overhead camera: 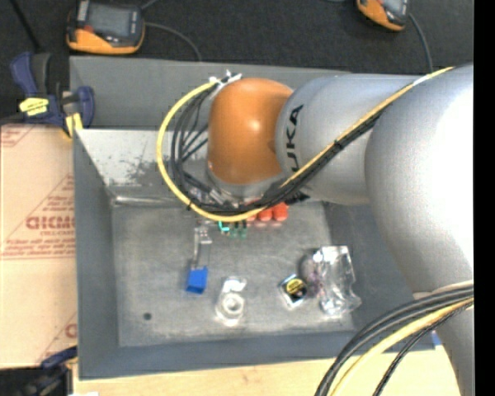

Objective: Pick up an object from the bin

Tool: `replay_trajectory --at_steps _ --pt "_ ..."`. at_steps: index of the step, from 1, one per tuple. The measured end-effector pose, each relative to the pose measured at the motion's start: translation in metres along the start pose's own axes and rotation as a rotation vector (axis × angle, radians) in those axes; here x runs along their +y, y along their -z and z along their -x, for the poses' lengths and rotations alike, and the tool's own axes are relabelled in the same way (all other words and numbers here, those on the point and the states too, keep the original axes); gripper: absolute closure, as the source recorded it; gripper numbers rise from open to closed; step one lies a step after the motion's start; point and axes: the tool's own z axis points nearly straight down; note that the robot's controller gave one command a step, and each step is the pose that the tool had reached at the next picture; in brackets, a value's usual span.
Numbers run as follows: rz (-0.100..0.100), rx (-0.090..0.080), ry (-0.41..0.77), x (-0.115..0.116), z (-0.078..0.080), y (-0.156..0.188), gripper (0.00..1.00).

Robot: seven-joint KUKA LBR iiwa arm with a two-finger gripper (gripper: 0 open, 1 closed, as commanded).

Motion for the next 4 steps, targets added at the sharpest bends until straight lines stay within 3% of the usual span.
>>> replay_trajectory --at_steps 1,2,3,4 --pt "-0.001 -0.006 0.329 -0.015 -0.033 -0.061 0.00" --pt "-0.003 -0.011 0.373 -0.025 -0.036 -0.031 0.00" --pt "-0.002 -0.012 0.645 -0.013 -0.033 -0.032 0.00" --pt "-0.003 -0.003 0.755 -0.014 -0.036 -0.063 0.00"
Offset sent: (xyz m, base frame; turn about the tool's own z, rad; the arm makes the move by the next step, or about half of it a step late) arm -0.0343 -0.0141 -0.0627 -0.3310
